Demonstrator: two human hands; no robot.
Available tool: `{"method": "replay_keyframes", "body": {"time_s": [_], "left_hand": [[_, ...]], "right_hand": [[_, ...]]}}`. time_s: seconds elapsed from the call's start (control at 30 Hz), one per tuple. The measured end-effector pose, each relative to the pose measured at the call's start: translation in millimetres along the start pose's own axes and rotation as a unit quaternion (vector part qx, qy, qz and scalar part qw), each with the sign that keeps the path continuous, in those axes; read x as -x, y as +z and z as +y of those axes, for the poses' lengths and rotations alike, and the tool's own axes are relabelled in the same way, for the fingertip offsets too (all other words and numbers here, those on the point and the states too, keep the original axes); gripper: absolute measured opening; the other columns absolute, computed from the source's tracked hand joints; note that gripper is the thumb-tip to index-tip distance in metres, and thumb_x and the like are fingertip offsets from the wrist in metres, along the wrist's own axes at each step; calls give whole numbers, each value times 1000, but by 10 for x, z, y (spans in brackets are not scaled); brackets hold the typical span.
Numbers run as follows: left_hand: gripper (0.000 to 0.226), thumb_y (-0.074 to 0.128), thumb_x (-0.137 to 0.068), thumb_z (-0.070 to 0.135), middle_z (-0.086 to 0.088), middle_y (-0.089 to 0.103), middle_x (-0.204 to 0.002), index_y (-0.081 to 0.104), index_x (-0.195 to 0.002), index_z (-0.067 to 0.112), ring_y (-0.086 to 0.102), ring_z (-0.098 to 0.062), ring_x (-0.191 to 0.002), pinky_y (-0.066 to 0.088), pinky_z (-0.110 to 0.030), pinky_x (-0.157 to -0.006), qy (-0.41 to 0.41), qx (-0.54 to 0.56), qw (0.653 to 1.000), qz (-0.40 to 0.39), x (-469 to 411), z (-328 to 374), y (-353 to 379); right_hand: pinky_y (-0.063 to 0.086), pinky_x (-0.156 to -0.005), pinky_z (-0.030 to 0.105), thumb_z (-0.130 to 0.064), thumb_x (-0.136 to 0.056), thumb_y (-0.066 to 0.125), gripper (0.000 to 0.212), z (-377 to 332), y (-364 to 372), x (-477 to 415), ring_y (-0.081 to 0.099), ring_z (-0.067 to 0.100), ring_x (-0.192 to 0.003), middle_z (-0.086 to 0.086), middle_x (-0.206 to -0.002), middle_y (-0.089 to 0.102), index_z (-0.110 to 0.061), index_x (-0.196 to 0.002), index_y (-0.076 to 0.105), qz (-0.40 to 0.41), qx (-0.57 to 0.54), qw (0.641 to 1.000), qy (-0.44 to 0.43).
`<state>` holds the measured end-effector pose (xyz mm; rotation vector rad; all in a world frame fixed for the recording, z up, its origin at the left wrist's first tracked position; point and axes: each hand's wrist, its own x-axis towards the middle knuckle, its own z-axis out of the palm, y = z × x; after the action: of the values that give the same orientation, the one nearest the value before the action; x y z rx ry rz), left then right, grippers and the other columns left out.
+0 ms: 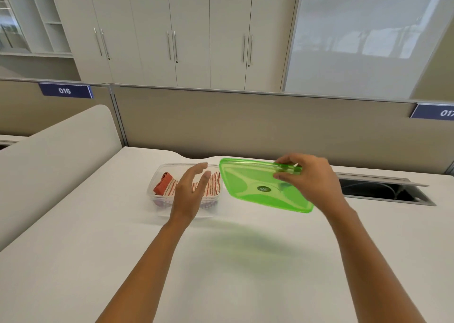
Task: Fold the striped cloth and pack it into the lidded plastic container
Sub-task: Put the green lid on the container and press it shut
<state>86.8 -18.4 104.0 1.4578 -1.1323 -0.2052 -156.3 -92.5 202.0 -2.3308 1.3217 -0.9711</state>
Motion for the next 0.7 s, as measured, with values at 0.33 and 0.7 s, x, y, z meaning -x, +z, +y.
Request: {"method": "replay_keyframes", "body": {"time_s": [0.33, 0.7], "left_hand": [[29, 51, -91, 42, 4, 65, -55, 65, -71, 27, 57, -11, -47, 43, -17, -41, -132, 176, 975, 37, -27, 177, -70], [24, 52, -90, 34, -2, 64, -93, 65, -100, 16, 62, -27, -78, 49, -24, -53, -263, 114, 949, 133, -120, -81, -254]], "right_hand": [[50, -67, 18, -28, -75, 76, 25, -65, 191, -154, 66, 8, -82, -1, -98, 72, -28, -99, 69, -30, -351, 931, 99], [50, -46, 14, -21, -86, 65, 56, -36, 1125, 294, 66, 14, -62, 11, -114, 60, -17, -135, 37, -27, -422, 877, 228]]}}
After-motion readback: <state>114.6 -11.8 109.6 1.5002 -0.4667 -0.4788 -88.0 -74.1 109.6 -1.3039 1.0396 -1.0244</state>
